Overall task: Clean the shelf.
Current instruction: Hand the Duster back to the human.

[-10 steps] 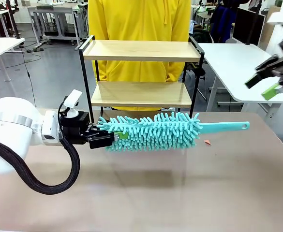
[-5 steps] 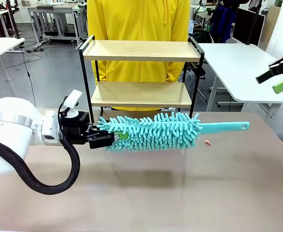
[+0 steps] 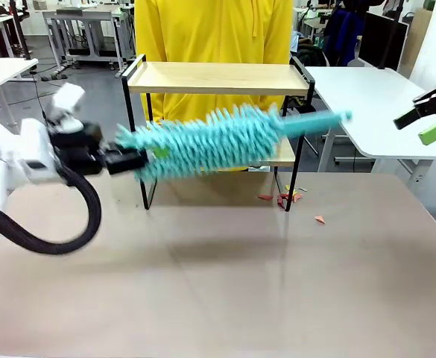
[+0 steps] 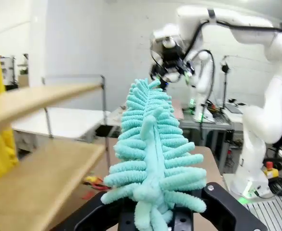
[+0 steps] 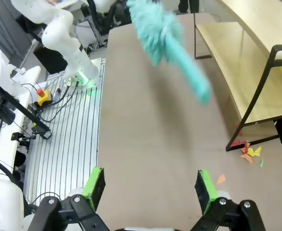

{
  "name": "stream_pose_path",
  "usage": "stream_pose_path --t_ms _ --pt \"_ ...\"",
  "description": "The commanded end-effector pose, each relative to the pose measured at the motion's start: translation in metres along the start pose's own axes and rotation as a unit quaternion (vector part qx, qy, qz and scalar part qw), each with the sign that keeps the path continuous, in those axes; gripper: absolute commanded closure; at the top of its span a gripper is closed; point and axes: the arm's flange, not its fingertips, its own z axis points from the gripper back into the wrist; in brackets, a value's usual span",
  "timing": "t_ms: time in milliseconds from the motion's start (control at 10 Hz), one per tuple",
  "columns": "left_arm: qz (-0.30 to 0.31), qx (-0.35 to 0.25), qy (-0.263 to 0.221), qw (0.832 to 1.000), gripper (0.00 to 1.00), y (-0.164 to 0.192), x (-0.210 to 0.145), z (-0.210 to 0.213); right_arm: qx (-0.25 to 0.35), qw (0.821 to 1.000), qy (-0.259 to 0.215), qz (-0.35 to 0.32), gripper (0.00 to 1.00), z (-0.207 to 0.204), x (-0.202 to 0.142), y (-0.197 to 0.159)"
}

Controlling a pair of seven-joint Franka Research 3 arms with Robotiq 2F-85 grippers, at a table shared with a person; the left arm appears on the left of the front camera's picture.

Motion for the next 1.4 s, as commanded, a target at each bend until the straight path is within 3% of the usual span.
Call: stream_pose_path --t_ms 0,300,600,800,1100,1300 --pt "-0.002 0.061 -0.031 0.998 0.82 0.003 0.048 0.028 0.0 1.0 0.001 0.001 0.0 0.002 0.001 0.002" --pt "0.0 0.24 -0.033 0.97 0.82 0.011 0.101 0.093 0.0 1.0 0.001 0.001 0.0 0.002 0.001 0.002" --pt "0.014 0.423 -0.066 0.904 0.82 0.01 0.124 0.165 0.0 1.0 0.001 0.001 0.0 0.002 0.001 0.002" --pt "0.012 0.511 -0.081 0.856 0.82 0.007 0.124 0.194 0.0 1.0 0.001 0.001 0.0 0.002 0.001 0.002" --pt "0.01 0.584 -0.063 0.81 0.82 0.013 0.11 0.202 0.0 1.0 0.001 0.001 0.0 0.002 0.001 0.002" --pt "0.021 0.584 -0.035 0.811 0.82 0.019 0.083 0.193 0.0 1.0 0.001 0.001 0.0 0.002 0.001 0.002"
